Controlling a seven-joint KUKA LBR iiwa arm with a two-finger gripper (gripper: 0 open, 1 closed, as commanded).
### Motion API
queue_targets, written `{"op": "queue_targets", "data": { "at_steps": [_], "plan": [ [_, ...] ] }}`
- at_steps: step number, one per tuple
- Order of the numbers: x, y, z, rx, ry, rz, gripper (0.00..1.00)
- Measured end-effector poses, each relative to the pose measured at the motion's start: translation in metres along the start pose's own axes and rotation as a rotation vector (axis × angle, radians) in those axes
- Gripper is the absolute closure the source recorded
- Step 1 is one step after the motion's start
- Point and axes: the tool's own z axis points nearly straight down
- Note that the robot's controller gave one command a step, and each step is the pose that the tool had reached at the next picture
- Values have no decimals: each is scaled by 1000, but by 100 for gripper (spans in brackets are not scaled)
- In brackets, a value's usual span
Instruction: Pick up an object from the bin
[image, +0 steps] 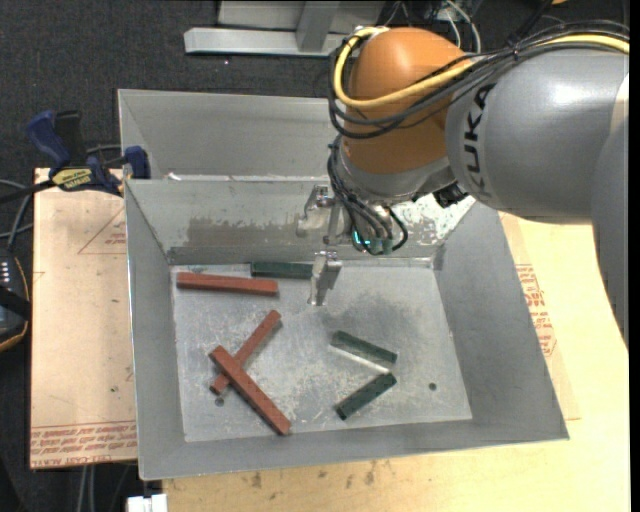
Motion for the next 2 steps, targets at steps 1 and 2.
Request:
{"op": "queue_targets", "data": {
  "at_steps": [1,2],
  "plan": [
    [-1,-1,-5,-1,-8,2,0],
    [-19,44,37,1,-19,-146,0]
  ]
}}
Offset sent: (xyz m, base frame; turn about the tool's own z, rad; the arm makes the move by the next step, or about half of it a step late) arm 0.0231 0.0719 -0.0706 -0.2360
